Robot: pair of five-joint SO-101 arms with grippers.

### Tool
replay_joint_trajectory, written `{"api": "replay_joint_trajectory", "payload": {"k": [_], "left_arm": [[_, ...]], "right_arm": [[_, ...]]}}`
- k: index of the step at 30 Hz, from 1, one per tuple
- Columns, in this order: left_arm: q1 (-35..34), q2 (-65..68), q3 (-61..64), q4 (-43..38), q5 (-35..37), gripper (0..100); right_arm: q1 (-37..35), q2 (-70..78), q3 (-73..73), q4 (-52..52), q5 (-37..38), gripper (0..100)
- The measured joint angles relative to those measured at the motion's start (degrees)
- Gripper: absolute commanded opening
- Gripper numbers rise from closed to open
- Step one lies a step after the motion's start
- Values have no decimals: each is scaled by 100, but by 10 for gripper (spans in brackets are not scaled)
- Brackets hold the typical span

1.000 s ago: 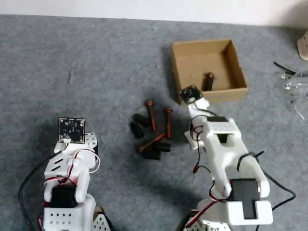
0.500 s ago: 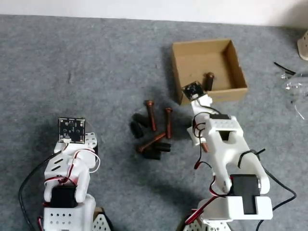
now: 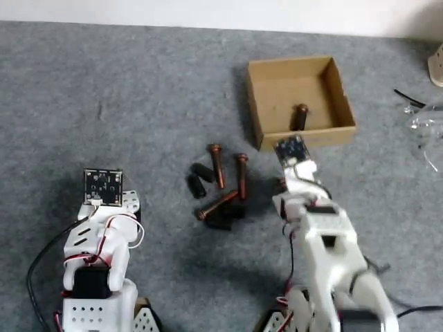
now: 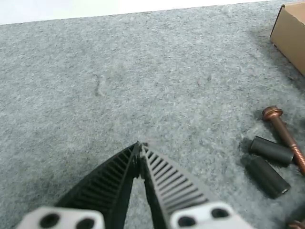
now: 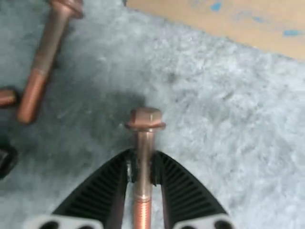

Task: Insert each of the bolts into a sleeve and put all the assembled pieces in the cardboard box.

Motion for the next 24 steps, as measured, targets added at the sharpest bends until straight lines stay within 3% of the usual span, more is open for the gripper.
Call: {"api": "replay_joint_trajectory", "payload": {"k": [14, 24], "left_arm": [[0, 0, 0, -448, 0, 11], [387, 0, 0, -659, 0, 11]], "right_arm": [[26, -4097, 2207, -35, -18, 5], [229, -7059, 2259, 1705, -624, 5]]}}
